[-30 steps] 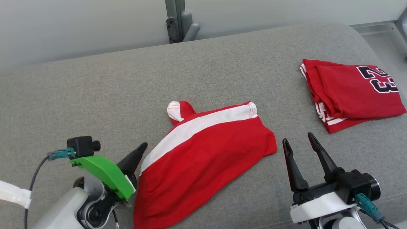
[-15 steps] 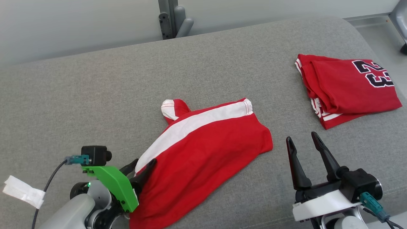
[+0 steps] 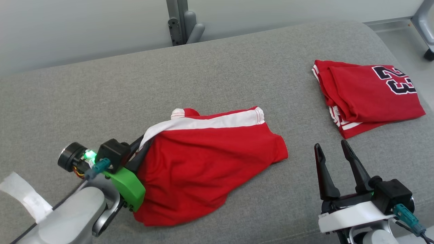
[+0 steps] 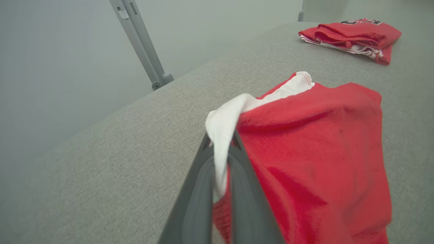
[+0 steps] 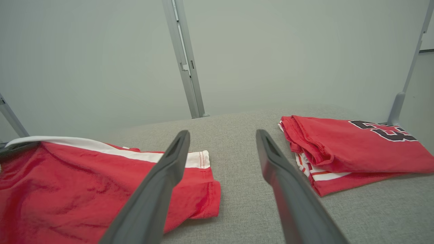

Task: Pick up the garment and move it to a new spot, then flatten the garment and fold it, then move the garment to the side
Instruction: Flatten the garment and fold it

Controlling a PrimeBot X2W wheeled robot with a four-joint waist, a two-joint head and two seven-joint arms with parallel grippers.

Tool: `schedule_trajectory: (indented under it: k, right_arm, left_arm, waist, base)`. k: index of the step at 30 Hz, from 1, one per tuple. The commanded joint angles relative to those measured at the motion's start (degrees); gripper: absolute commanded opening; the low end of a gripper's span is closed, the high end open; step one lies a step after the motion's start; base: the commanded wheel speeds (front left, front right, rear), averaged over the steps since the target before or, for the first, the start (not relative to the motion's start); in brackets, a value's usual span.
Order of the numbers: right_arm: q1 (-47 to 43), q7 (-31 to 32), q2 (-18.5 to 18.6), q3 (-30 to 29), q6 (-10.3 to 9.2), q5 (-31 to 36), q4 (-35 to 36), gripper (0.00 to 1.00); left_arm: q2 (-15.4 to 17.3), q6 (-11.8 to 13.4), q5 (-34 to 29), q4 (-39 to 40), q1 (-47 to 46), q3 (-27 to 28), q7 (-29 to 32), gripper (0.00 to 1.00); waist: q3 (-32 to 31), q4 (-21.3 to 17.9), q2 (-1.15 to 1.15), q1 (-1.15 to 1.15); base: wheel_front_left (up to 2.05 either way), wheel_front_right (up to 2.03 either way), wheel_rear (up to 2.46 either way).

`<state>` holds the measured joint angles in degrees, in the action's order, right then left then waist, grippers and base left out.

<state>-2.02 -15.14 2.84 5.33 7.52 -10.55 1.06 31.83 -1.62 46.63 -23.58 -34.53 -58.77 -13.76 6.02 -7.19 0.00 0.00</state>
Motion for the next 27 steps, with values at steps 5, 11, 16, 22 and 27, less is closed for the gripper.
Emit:
schedule_trajectory:
  k: [5,11,16,22,27]
  right_arm:
    - [-0.5,0.0,0.1,-0.9,-0.07,-1.3,0.5,1.0]
    - [-0.3,0.0,0.1,-0.9,-0.07,-1.5,0.4,1.0]
    - [0.0,0.0,0.1,-1.3,-0.07,-1.0,0.1,1.0]
    - [-0.3,0.0,0.1,-1.5,-0.07,-0.8,-0.2,1.0]
    - [-1.1,0.0,0.1,-1.6,-0.07,-1.1,-0.4,1.0]
  left_arm:
    - [1.9,11.3,-23.4,6.2,0.2,-6.2,-1.4,0.0]
    - [-2.2,15.6,-31.2,5.3,4.8,-11.3,-1.4,0.0]
    - [-5.8,15.8,-30.4,5.1,7.5,-11.3,-1.4,1.0]
    - [-4.0,18.3,-26.2,9.7,8.7,-5.6,-1.4,1.0]
    - [-0.2,18.7,-15.4,17.9,12.3,2.9,-1.4,1.0]
  waist:
    - [0.6,0.8,0.0,0.0]
    - [1.4,1.6,0.0,0.0]
    - [1.3,2.9,0.0,0.0]
    - [0.0,4.3,0.0,0.0]
    - [-0.9,5.1,0.0,0.0]
  base:
    - [0.0,0.0,0.0]
    - [0.0,0.0,0.0]
    - [0.0,0.0,0.0]
    - [0.0,0.0,0.0]
    - [0.0,0.0,0.0]
